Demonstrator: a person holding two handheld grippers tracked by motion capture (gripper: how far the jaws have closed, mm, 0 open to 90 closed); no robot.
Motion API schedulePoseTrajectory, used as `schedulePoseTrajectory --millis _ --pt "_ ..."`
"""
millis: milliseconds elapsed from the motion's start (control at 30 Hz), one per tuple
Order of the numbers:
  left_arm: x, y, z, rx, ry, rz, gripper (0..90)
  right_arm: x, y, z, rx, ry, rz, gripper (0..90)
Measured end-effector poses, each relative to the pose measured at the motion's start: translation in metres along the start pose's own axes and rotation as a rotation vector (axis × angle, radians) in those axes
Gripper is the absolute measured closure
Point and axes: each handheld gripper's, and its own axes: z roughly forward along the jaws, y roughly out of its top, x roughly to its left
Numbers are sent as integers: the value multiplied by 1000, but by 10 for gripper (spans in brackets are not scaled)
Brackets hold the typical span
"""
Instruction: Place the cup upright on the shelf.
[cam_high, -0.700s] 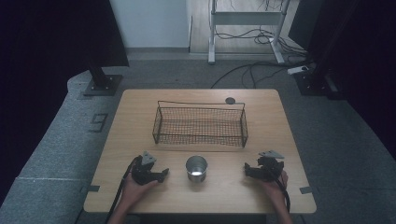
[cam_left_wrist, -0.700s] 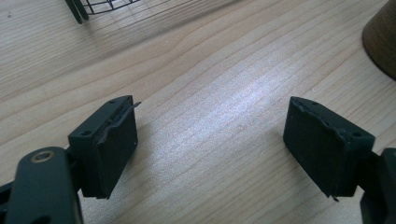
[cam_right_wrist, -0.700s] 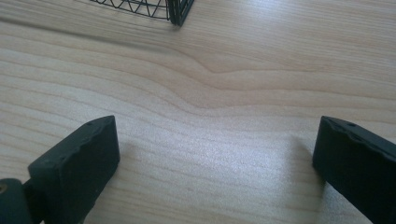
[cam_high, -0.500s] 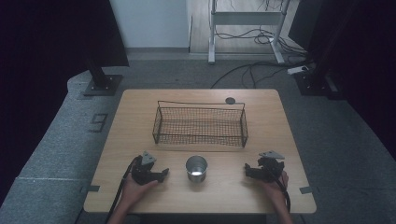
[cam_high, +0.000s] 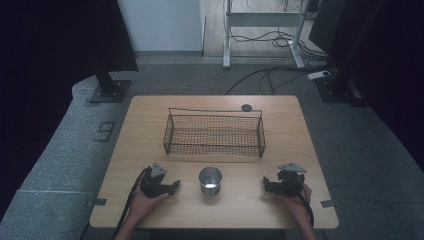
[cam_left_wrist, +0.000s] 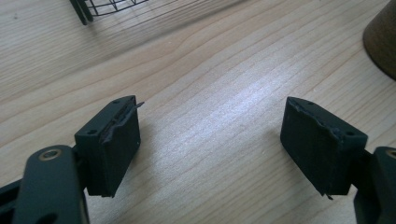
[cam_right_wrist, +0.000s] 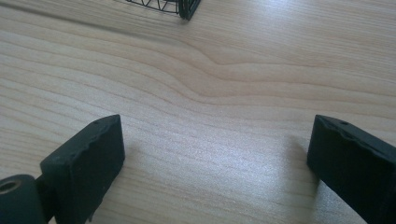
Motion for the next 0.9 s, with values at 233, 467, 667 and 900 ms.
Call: schedulePoseTrajectory --millis 233,467,667,900 --pt "-3 5 -15 -44 -16 -12 217 0 -2 -3 -7 -2 2 77" --pt "-19 21 -29 -89 -53 20 216 -1 -5 -6 -14 -6 7 99" --pt "-25 41 -46 -142 -113 23 219 -1 -7 -8 -16 -8 6 109" --pt "-30 55 -54 -170 -181 18 231 -1 -7 -9 -17 -9 9 114"
